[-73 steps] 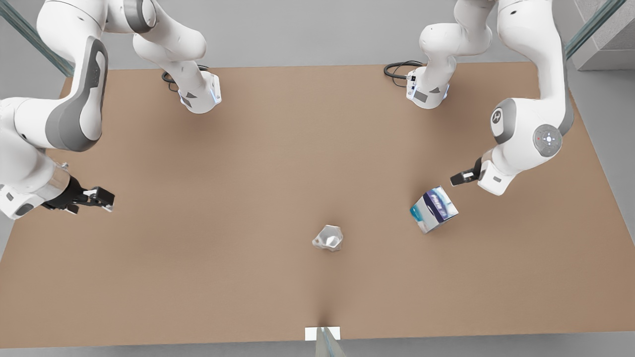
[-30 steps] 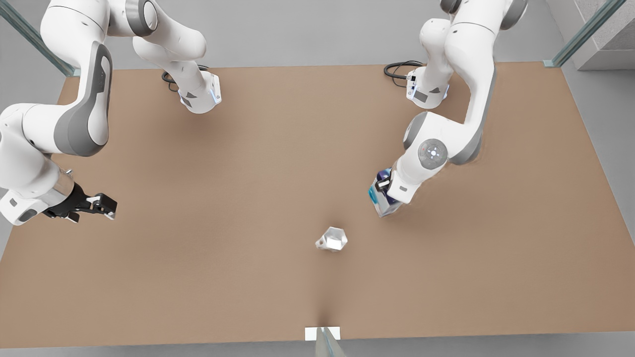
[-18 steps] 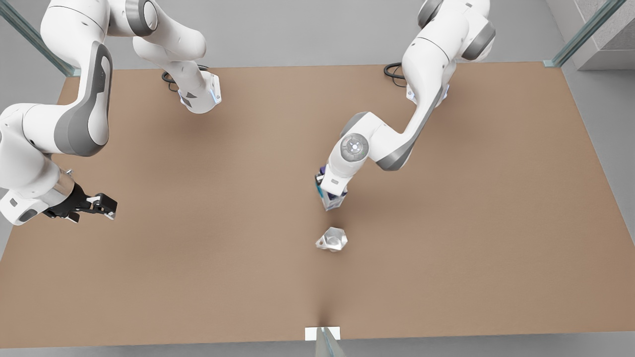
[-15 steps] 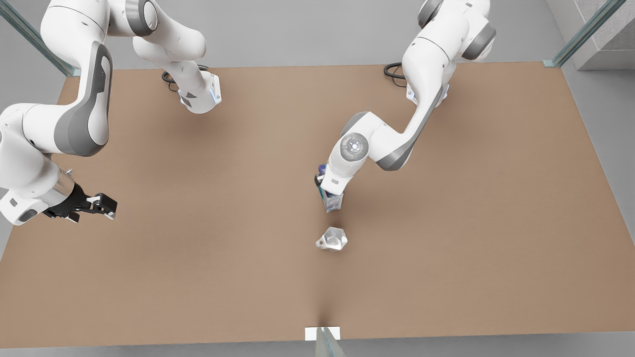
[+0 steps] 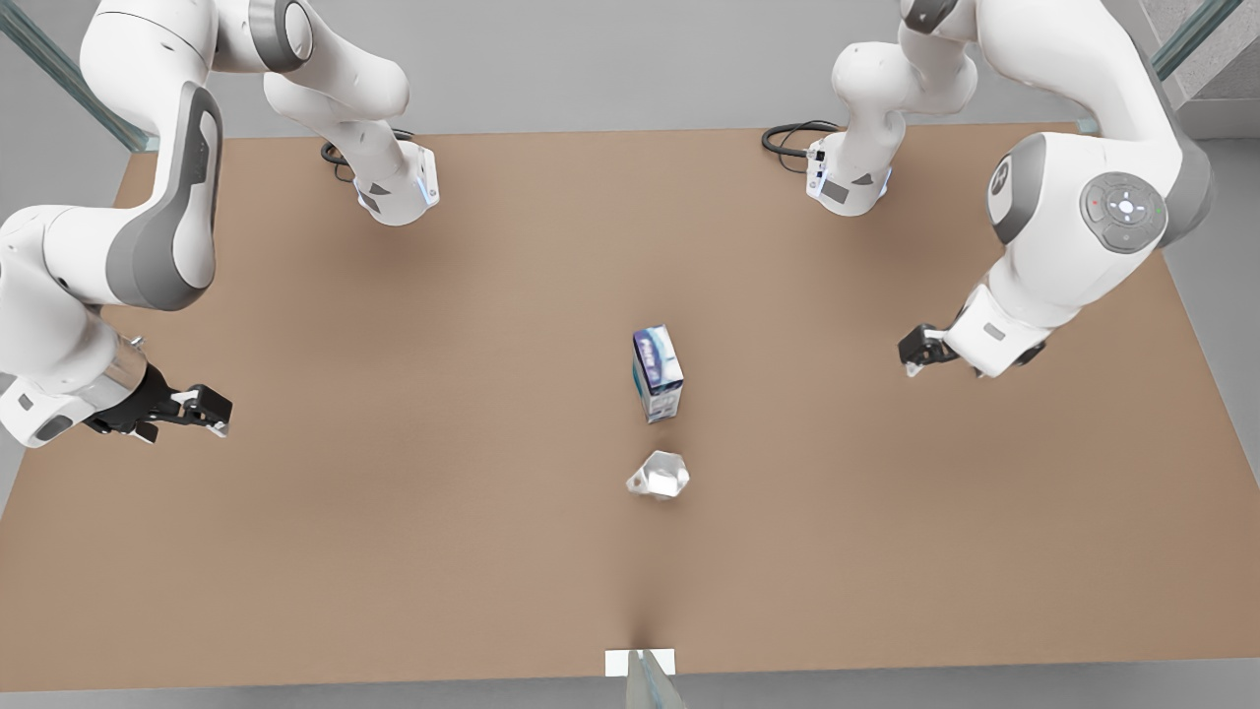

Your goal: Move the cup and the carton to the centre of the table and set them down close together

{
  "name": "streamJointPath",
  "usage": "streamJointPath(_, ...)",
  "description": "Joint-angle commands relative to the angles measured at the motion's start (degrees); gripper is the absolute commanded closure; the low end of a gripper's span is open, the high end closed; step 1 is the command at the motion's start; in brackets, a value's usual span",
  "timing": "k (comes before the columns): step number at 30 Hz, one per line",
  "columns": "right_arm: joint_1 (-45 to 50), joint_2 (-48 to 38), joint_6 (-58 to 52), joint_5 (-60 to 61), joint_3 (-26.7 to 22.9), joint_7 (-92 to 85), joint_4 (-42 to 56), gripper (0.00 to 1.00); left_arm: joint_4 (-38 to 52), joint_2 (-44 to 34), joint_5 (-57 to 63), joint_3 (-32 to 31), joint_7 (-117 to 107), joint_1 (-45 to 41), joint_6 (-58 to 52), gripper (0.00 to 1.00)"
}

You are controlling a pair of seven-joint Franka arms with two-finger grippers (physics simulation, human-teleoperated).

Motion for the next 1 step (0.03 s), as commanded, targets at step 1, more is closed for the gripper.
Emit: streamJointPath(1, 0.0, 0.0, 0.1, 0.1, 0.0, 0.1, 0.0, 0.0, -0.6, -0.4, 2.5, 0.0, 0.1, 0.0, 0.1, 0.0)
